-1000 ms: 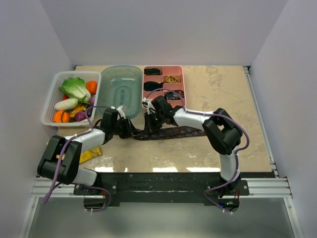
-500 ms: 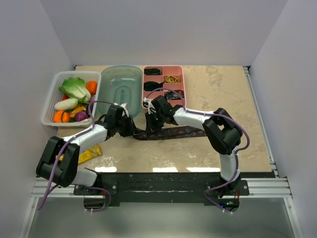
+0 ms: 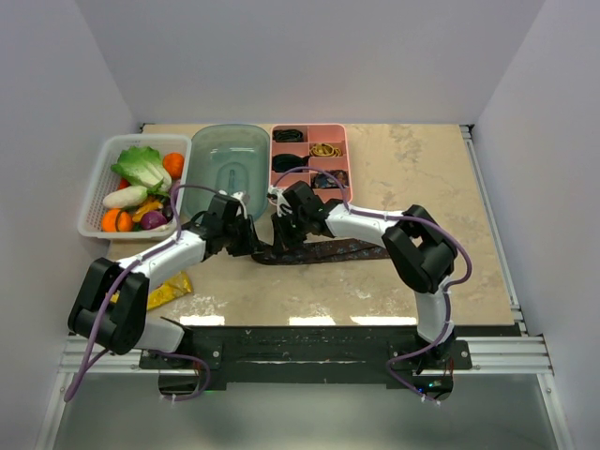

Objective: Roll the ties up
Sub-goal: Roll the tie at the center of the board.

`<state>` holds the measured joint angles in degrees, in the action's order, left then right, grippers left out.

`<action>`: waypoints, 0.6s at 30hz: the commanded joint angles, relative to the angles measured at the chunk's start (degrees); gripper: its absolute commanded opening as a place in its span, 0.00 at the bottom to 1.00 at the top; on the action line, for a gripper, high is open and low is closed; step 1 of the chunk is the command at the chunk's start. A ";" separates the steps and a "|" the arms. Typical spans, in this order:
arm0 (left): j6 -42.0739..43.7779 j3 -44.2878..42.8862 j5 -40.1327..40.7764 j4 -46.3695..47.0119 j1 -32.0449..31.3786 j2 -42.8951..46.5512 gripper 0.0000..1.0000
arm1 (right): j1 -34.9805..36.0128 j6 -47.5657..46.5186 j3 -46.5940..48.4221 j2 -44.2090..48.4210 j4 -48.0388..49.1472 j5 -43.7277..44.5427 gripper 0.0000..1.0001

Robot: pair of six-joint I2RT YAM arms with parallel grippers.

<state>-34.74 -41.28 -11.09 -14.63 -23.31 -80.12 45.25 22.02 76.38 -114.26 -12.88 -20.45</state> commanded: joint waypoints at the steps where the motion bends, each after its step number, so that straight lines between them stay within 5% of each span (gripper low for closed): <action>1: 1.34 -4.16 0.98 -0.57 -1.21 1.02 0.00 | 0.89 0.30 2.72 -0.88 0.58 -0.21 0.00; 18: 0.82 -9.17 3.80 -2.68 -6.31 -2.58 0.00 | 1.85 1.80 4.13 -2.90 1.99 -0.65 0.00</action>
<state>-34.20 -46.96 -5.89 -20.53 -27.81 -82.11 46.13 22.57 77.87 -116.01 -12.93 -20.36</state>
